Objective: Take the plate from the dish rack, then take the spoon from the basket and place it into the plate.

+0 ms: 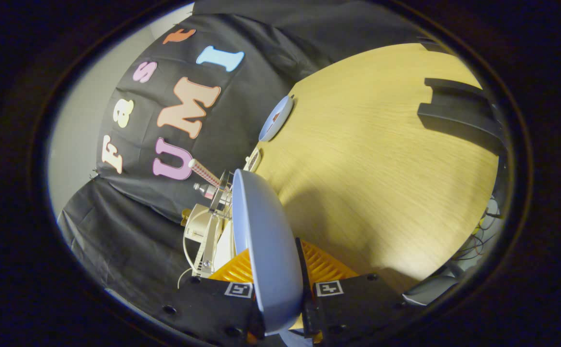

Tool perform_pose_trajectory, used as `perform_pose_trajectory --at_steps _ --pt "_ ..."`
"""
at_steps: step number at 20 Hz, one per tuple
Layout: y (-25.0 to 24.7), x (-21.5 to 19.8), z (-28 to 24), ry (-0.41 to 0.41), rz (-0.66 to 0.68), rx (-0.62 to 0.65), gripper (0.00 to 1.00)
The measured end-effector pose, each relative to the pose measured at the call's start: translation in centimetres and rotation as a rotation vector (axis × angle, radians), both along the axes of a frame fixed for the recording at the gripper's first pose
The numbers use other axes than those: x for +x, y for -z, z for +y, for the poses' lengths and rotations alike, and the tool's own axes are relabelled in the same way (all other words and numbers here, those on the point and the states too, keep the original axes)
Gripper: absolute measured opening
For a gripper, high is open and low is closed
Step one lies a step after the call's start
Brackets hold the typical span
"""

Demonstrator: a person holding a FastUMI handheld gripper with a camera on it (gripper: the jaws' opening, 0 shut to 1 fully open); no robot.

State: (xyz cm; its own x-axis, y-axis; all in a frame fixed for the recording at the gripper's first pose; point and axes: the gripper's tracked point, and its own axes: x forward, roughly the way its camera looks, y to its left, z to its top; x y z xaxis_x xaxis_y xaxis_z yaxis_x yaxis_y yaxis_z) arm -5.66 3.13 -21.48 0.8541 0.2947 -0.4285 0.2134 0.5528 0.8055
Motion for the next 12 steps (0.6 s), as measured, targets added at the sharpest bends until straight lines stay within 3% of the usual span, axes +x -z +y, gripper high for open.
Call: perform_pose_trajectory --at_steps 8,12 --pt "-0.3 1.0 1.1 -0.030 -0.003 -0.105 0.38" --pt "-0.2 1.2 0.1 0.014 -0.002 -0.132 0.40"
